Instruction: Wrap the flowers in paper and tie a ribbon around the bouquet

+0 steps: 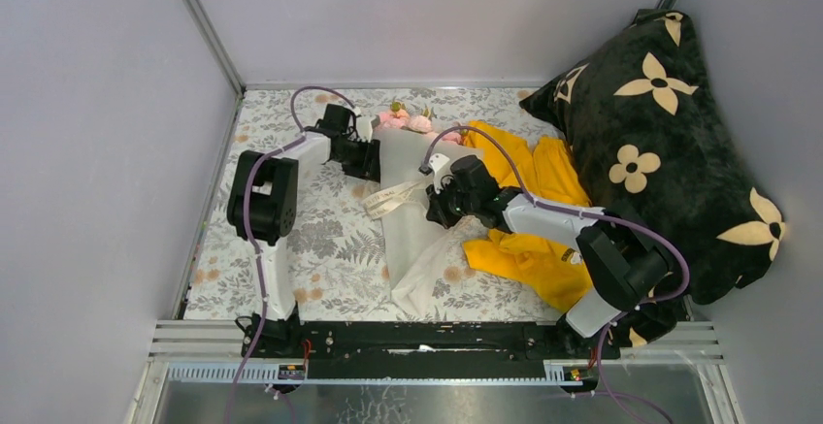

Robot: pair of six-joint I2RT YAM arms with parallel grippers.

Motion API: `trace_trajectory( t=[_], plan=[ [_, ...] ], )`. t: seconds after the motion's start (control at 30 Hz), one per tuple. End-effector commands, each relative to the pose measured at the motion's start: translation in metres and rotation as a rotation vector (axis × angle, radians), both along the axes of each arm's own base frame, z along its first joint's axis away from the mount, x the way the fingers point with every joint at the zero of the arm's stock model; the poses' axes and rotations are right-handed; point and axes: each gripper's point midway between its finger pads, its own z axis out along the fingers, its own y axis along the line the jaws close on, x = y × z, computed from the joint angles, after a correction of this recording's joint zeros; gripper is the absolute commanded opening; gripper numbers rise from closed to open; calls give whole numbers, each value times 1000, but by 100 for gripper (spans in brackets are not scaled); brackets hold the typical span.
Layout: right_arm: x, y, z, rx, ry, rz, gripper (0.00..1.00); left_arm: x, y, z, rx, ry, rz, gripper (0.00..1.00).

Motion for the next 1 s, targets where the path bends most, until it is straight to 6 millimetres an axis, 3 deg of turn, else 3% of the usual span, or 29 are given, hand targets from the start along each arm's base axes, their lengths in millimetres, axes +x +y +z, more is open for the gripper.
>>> trace_trajectory(
  t=[0.0, 0.1, 0.13, 0.4, 0.53, 0.63, 0.7, 0.77, 0.87, 0.97],
  plan=[
    [12, 6, 48, 113, -55, -11, 0, -34, -6, -32, -12, 151, -45, 38],
    [16, 1, 55, 141, -37, -35, 0, -36, -3, -27, -13, 147, -55, 5],
    [17, -2, 56, 145, -32, -41, 0, -34, 1, -23, -13, 140, -47, 0],
    [20, -15, 55, 133, -17, -66, 0, -4, 63, 14, 53, 12, 88, 0],
    [20, -14, 54, 133, -6, -58, 0, -10, 65, 37, 58, -75, -20, 0],
    [20, -14, 61, 161, -1, -44, 0, -18, 60, 54, 39, -132, -133, 20],
    [19, -13, 72, 200, 3, -27, 0, -29, 55, 63, 21, -167, -233, 40],
    [20, -13, 83, 240, 2, -19, 0, -46, 48, 70, -1, -192, -351, 51],
    [19, -12, 87, 252, 6, -11, 0, -67, 43, 80, -4, -265, -532, 58],
    [18, -11, 84, 249, 19, -5, 0, -85, 45, 77, 22, -355, -729, 61]
  ],
)
